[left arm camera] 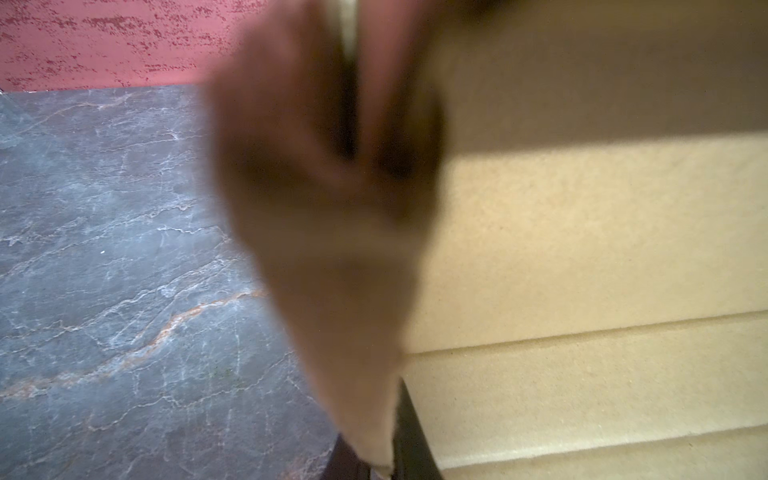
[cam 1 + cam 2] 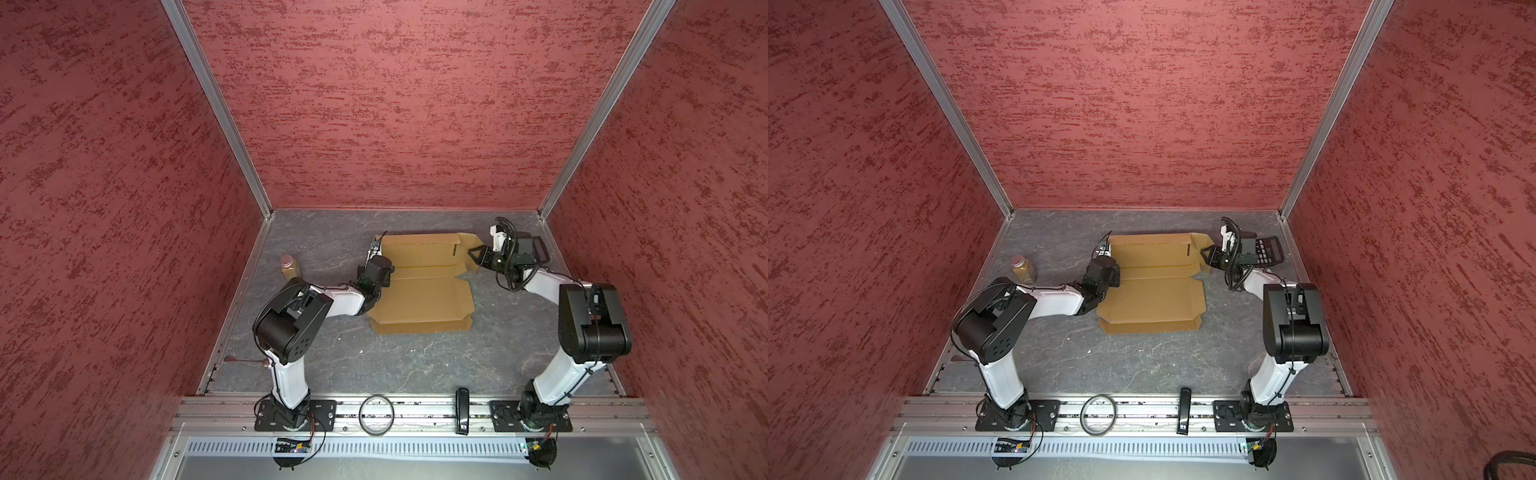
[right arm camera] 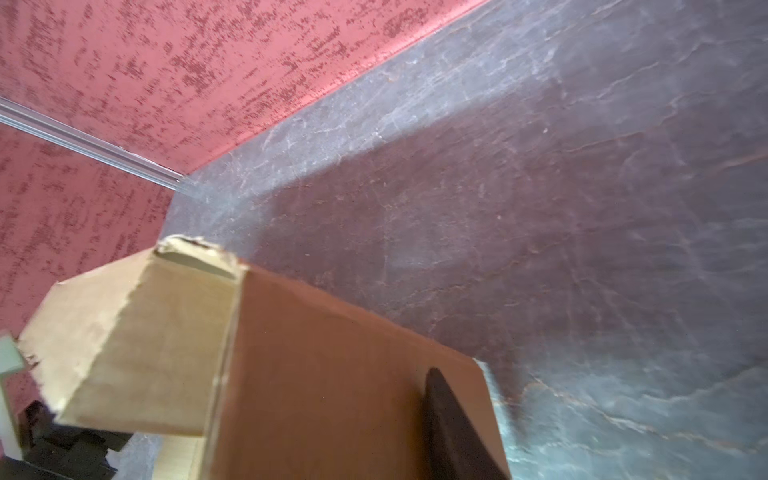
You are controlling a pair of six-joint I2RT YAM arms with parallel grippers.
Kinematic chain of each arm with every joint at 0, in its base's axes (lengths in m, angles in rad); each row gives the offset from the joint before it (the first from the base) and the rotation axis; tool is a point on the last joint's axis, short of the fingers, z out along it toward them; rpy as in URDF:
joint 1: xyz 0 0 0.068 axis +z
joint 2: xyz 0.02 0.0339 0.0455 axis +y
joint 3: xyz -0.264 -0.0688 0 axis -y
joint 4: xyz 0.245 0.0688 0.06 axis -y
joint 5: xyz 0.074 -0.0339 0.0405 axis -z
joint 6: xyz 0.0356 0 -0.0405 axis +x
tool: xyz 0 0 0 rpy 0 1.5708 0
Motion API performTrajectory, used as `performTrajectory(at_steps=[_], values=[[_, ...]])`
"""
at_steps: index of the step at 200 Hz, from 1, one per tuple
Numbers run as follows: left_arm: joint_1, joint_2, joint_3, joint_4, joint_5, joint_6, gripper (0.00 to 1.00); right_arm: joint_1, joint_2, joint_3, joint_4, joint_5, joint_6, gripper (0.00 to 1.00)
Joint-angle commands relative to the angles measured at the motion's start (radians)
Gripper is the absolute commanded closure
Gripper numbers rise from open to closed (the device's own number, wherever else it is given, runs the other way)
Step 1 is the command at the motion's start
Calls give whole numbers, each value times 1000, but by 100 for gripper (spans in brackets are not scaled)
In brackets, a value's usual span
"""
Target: Fold the paper box
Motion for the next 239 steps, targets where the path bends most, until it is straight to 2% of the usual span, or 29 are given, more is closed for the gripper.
performTrajectory(at_steps=[1, 34, 73, 239], values=[[-8, 22, 16, -20, 7, 2, 89, 6, 6, 33, -52, 33, -30, 73], [-8, 24, 17, -20, 4, 1, 89, 10, -2, 42, -74, 41, -40, 80], [-9, 22, 20, -33, -6, -14, 89, 25, -15, 55, -127, 55, -67, 85], [-22, 21, 25, -26, -13, -16, 89, 147, -86, 70, -259, 170, -125, 86]])
